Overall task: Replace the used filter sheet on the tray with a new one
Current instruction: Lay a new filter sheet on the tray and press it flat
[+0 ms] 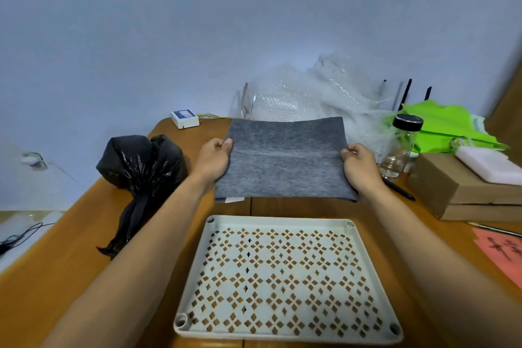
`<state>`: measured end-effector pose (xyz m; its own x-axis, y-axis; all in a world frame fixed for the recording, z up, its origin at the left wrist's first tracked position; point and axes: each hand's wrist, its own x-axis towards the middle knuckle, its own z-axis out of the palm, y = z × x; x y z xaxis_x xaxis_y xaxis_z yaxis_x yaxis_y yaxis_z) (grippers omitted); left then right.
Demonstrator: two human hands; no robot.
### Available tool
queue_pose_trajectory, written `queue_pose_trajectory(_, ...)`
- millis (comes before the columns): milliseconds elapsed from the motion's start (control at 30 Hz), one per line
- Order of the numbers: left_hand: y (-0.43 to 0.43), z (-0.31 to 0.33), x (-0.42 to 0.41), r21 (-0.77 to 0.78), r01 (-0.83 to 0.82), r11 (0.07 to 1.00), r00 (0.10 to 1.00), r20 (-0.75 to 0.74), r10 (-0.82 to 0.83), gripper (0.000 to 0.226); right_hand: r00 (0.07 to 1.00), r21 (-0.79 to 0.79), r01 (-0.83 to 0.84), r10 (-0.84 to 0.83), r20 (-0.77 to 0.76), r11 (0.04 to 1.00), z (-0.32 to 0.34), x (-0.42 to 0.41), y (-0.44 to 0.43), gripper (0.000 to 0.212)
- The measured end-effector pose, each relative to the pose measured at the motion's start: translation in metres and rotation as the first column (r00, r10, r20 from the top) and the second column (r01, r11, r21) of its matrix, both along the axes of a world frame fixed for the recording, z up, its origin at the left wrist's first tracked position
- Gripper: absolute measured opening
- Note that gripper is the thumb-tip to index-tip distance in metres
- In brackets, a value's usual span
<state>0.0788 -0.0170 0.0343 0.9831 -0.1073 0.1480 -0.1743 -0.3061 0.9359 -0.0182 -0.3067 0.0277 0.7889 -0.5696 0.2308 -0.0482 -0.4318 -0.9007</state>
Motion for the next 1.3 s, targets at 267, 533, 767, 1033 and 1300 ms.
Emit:
queue_pose_trajectory(267,0.032,-0.006,-0.074,-0.025,0.079,0.997,0.955,-0.284,-0.083,0.041,0.991,0.072,-0.087,0.094,-0.096,0.994,-0.005,-0.088,0.026,0.036)
queue_pose_trajectory(533,0.048,-0.044,-0.12,0.336,0.021,0.942,0.995,-0.099,0.013,0.034,0.967,-0.062,-0.113,0.095,-0.235,0.992,-0.037,-0.141,0.037,0.046)
queue_pose_trajectory(767,0.053,-0.069,-0.143,0.689,-0.17,0.705,0.982,0.175,0.067,0.028,0.909,-0.504,-0.044,-0.175,-0.379,0.863,-0.058,-0.155,0.05,0.054)
queue_pose_trajectory(1033,0.051,-0.073,-0.156,0.804,-0.312,0.507,0.932,0.362,0.0,0.038,0.861,-0.739,-0.113,-0.306,-0.406,0.664,-0.064,-0.165,0.063,0.041)
queue_pose_trajectory(1300,0.06,-0.089,-0.138,0.804,-0.291,0.519,0.798,0.503,-0.333,0.036,0.858,-0.844,-0.153,-0.355,-0.371,0.514,-0.067,-0.167,0.074,0.033)
